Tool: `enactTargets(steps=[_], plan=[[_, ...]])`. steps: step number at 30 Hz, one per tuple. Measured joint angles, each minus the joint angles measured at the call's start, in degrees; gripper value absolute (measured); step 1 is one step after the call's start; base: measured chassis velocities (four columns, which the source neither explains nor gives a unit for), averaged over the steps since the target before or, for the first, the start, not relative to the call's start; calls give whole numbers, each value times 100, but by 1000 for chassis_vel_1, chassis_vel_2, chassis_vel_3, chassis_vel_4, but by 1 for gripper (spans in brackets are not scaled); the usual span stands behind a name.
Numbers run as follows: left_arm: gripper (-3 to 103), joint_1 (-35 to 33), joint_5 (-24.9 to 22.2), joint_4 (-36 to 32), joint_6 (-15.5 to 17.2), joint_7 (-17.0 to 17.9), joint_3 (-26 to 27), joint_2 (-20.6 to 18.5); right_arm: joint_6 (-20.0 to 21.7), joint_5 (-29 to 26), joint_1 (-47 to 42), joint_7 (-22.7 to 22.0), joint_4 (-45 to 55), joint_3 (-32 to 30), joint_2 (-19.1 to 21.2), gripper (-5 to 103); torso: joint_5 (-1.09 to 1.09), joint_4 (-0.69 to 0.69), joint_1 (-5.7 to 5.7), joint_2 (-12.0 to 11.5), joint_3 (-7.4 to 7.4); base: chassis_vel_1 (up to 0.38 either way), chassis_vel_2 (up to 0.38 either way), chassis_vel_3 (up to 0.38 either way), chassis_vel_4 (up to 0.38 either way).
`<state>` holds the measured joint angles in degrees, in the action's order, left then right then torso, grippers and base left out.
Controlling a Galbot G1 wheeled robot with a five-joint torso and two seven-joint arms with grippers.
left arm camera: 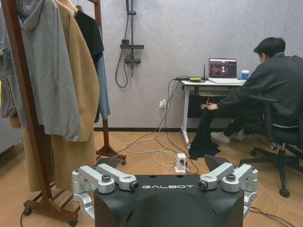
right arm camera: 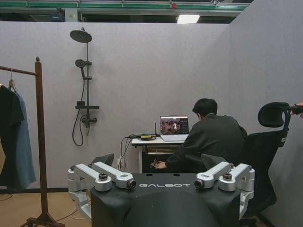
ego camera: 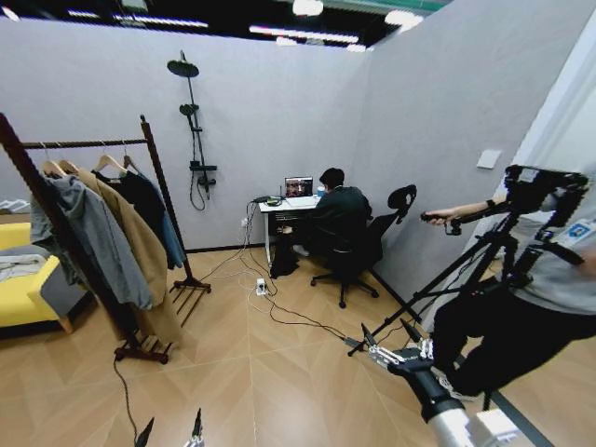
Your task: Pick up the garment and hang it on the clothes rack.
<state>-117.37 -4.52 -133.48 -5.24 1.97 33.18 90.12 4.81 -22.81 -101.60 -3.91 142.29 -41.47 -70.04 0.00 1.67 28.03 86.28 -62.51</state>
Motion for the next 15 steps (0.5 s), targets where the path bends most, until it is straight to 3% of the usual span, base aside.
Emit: enactTargets(steps=[15], plan=[[100, 0, 0, 0, 0, 0, 0, 0, 0, 0, 0, 0, 0, 0, 0, 100, 0, 0, 0, 0, 0, 0, 0, 0, 0]])
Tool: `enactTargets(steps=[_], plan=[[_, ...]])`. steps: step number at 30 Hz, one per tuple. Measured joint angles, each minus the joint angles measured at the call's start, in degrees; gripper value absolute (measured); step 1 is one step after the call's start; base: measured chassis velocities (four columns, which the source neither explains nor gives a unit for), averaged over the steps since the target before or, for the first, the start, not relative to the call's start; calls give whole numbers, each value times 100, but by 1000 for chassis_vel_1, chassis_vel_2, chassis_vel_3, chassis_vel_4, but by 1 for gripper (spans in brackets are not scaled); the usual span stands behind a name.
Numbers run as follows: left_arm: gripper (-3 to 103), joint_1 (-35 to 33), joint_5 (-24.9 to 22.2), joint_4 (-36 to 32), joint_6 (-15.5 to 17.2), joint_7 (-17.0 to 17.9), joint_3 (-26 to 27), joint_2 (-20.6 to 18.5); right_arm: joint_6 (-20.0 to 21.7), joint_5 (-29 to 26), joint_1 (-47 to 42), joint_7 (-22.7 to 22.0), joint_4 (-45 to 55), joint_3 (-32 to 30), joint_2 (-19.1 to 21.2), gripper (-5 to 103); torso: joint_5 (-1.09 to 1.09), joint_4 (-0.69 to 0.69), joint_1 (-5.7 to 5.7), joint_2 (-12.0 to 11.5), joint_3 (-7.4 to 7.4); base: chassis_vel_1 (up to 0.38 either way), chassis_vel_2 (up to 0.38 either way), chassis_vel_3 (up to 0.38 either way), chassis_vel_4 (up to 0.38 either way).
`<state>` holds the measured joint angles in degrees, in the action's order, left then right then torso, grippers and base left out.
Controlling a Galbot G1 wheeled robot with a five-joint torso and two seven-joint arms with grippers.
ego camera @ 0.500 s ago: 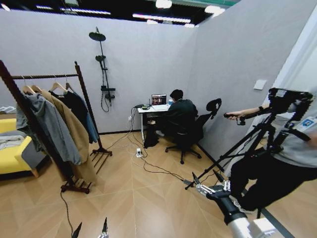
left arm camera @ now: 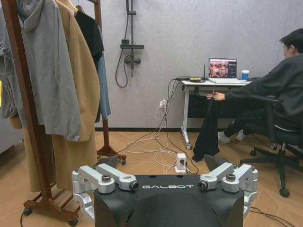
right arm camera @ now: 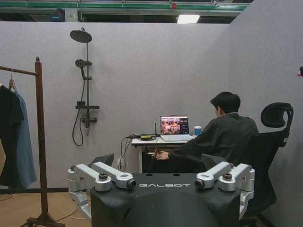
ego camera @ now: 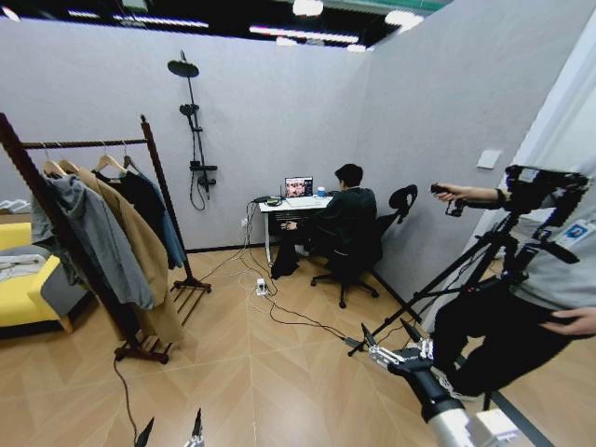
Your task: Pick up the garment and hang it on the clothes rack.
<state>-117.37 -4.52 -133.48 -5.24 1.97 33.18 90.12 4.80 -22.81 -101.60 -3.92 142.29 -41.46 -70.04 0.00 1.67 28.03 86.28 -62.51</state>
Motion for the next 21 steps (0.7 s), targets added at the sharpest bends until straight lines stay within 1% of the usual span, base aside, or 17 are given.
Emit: enactTargets(steps=[14, 15, 16, 17, 18, 19, 20, 21], plan=[[100, 0, 0, 0, 0, 0, 0, 0, 11, 9, 9, 1, -1, -8, -14, 100, -1, 0, 0, 0, 0, 0, 0, 0, 0], [100, 0, 0, 0, 0, 0, 0, 0, 96, 57, 74, -7, -2, -49, -70, 100, -1, 0, 0, 0, 0, 0, 0, 0, 0], [100, 0, 0, 0, 0, 0, 0, 0, 307, 182, 230, -51, -13, -152, -217, 100, -1, 0, 0, 0, 0, 0, 0, 0, 0], [100, 0, 0, 0, 0, 0, 0, 0, 307, 182, 230, -51, -13, -152, -217, 100, -1, 0, 0, 0, 0, 0, 0, 0, 0], [100, 0, 0, 0, 0, 0, 0, 0, 420, 248, 315, -77, -18, -209, -297, 100, 0, 0, 0, 0, 0, 0, 0, 0, 0], [100, 0, 0, 0, 0, 1, -1, 0, 778, 464, 578, -161, -37, -383, -541, 100, 0, 0, 1, 0, 0, 0, 0, 0, 0], [100, 0, 0, 0, 0, 0, 0, 0, 999, 598, 747, -212, -48, -493, -692, 100, 1, -1, 1, 0, 0, 0, 0, 0, 0], [100, 0, 0, 0, 0, 0, 0, 0, 1104, 657, 810, -233, -54, -537, -754, 100, 0, 0, 2, 0, 0, 0, 0, 0, 0]])
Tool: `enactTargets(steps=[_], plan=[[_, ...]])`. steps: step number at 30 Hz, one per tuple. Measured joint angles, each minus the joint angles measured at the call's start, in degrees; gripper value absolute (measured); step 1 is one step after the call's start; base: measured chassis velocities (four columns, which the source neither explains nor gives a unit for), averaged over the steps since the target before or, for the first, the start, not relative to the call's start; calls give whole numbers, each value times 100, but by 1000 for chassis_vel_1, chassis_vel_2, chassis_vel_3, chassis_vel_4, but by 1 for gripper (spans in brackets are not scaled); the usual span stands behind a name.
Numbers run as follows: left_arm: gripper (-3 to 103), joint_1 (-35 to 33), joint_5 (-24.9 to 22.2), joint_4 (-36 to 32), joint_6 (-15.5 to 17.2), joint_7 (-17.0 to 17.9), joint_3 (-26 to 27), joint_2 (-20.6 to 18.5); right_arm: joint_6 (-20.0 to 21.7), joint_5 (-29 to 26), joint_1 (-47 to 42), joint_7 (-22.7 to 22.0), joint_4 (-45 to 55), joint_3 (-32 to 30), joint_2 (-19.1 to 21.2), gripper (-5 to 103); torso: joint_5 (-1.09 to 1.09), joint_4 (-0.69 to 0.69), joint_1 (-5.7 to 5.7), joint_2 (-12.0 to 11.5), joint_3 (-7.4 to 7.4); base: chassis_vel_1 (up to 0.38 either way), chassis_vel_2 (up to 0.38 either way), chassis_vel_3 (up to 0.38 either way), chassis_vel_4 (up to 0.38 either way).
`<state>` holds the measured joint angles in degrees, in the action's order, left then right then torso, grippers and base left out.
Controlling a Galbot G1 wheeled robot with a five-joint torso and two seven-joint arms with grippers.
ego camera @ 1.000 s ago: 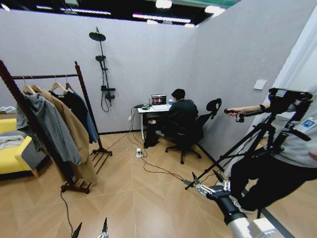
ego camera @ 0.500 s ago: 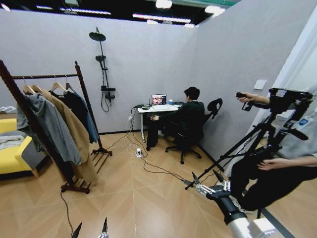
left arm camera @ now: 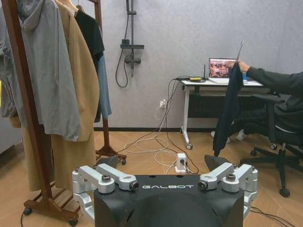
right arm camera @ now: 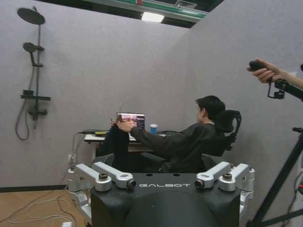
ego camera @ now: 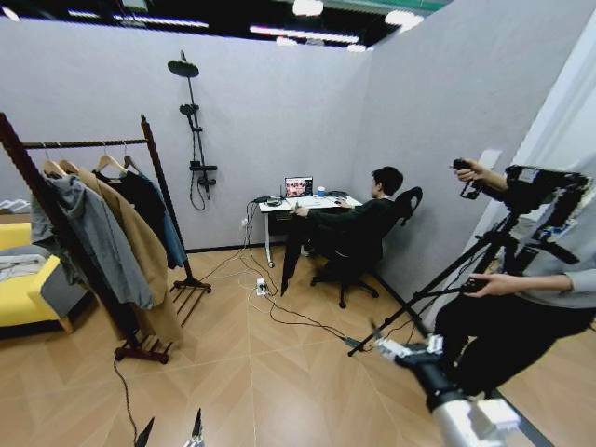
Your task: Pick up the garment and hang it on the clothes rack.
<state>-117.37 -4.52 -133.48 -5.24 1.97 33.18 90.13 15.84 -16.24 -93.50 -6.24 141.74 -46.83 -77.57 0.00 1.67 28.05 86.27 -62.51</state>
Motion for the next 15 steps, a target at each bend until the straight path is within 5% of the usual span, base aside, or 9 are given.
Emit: enactTargets(steps=[10, 12, 15], plan=[[100, 0, 0, 0, 0, 0, 0, 0, 4, -42, 97, 24, -109, -24, 10, 100, -1, 3, 0, 0, 0, 0, 0, 0, 0], [100, 0, 0, -1, 0, 0, 1, 0, -468, -540, 395, 335, -700, 60, 361, 100, 3, -4, 0, 0, 0, 0, 0, 0, 0], [100, 0, 0, 0, 0, 0, 0, 0, -576, -648, 448, 401, -814, 80, 432, 100, 1, -3, 0, 0, 0, 0, 0, 0, 0]])
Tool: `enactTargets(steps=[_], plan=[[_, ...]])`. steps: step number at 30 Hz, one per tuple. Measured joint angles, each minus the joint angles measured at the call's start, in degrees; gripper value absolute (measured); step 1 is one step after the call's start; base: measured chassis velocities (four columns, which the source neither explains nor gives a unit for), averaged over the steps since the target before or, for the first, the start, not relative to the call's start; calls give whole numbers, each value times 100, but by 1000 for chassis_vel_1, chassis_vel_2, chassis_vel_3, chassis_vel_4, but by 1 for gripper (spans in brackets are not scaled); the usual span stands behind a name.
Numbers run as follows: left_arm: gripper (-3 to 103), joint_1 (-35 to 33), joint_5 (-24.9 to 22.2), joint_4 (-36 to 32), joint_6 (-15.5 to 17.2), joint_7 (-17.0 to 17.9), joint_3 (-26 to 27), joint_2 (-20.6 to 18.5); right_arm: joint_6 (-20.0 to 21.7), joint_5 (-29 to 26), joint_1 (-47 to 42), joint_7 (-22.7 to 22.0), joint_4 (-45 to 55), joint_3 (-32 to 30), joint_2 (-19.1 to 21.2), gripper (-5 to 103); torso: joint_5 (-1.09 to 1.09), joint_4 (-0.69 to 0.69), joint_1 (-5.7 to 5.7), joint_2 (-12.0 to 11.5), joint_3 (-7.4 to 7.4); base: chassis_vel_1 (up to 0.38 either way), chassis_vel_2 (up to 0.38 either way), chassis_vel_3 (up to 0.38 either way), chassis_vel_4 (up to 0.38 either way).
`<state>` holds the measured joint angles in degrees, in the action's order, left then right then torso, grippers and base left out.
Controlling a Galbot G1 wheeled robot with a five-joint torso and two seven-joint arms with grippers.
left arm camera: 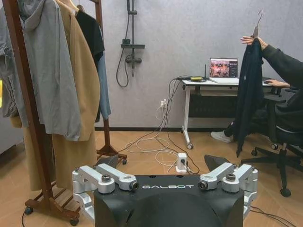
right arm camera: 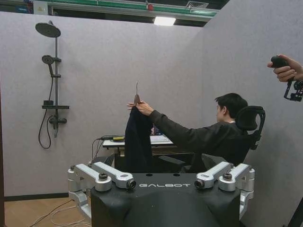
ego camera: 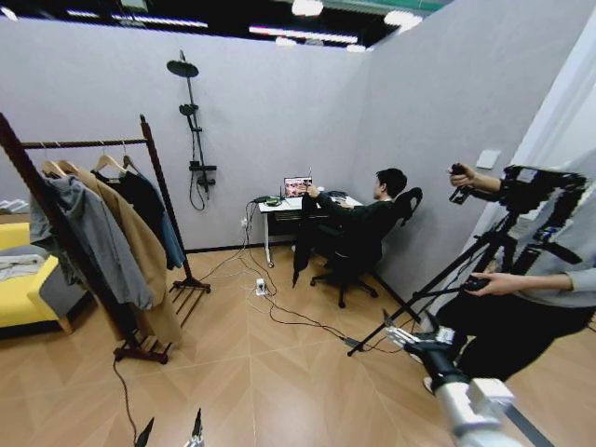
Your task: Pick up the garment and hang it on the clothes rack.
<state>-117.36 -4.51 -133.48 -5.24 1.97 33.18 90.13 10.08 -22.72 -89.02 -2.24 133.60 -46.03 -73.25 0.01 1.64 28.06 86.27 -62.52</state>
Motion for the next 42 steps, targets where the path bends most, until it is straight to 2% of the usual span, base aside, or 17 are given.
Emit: enactTargets(steps=[1, 9, 12, 16, 17, 23, 35, 42], plan=[[100, 0, 0, 0, 0, 0, 0, 0, -26, -23, 8, 15, -23, 4, 16, 100, -2, 4, 0, 0, 0, 0, 0, 0, 0], [100, 0, 0, 0, 0, 0, 0, 0, -120, -14, 23, 44, -101, 13, 23, 100, -1, 4, -1, 0, 1, 0, 0, 0, 0], [100, 0, 0, 0, 0, 0, 0, 0, -877, 298, 105, 214, -639, 83, -20, 100, -1, 3, -1, 0, 1, 0, 0, 0, 0], [100, 0, 0, 0, 0, 0, 0, 0, -1191, 243, 17, 293, -948, 159, -131, 100, 4, 3, -1, 0, 0, 0, 0, 0, 0], [100, 0, 0, 0, 0, -2, -2, 0, -1189, 184, -19, 346, -957, 149, -148, 100, -1, 5, -1, 0, 1, 0, 0, 0, 0], [100, 0, 0, 0, 0, 0, 0, 0, -1208, 162, -66, 705, -891, 80, -125, 100, -2, 3, -3, 1, 1, -3, 2, 9, -4], [100, 0, 0, 0, 0, 0, -1, 0, -1200, 160, 44, 754, -842, 160, -118, 100, -1, 3, -3, 2, 1, -198, 31, 199, -42], [100, 0, 0, 0, 0, -2, -1, 0, -1434, 325, 142, 861, -946, 180, -121, 100, 1, 4, -1, 0, 1, -343, 119, 354, -117]])
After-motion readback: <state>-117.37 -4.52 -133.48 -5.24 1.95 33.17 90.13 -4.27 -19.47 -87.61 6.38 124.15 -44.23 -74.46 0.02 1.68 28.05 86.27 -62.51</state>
